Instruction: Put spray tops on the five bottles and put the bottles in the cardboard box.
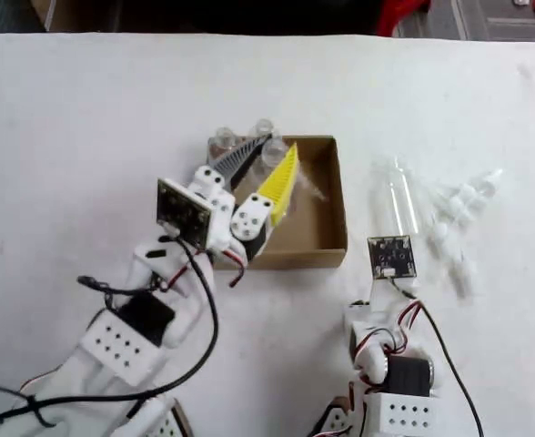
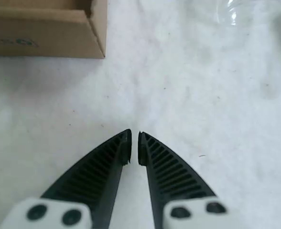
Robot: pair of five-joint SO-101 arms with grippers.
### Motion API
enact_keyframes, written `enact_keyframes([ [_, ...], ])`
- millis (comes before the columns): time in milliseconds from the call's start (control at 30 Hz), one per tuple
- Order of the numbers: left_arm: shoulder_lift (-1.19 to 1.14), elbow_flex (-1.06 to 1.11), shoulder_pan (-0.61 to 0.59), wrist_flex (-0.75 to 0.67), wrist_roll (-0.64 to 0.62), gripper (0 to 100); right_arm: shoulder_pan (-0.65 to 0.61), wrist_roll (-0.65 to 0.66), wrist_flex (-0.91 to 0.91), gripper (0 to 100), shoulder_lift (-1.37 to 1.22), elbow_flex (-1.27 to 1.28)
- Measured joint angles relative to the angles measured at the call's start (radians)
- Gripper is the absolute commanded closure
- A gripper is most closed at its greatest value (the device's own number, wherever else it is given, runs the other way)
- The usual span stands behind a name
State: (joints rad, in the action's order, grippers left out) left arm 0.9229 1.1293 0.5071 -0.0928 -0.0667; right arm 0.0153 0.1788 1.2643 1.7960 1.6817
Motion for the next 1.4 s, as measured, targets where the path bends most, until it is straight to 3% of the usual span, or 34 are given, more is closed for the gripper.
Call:
enact_keyframes([
  [667,-0.760,-0.176,0.000,-0.477,-0.081,98,0.000,0.000,0.000,98.2,0.000,0.000],
  [1267,-1.155,-0.500,-0.037,-0.512,-0.080,98,0.000,0.000,0.000,98.2,0.000,0.000],
  [1400,-1.226,-0.535,-0.037,-0.577,-0.018,98,0.000,0.000,0.000,98.2,0.000,0.000],
])
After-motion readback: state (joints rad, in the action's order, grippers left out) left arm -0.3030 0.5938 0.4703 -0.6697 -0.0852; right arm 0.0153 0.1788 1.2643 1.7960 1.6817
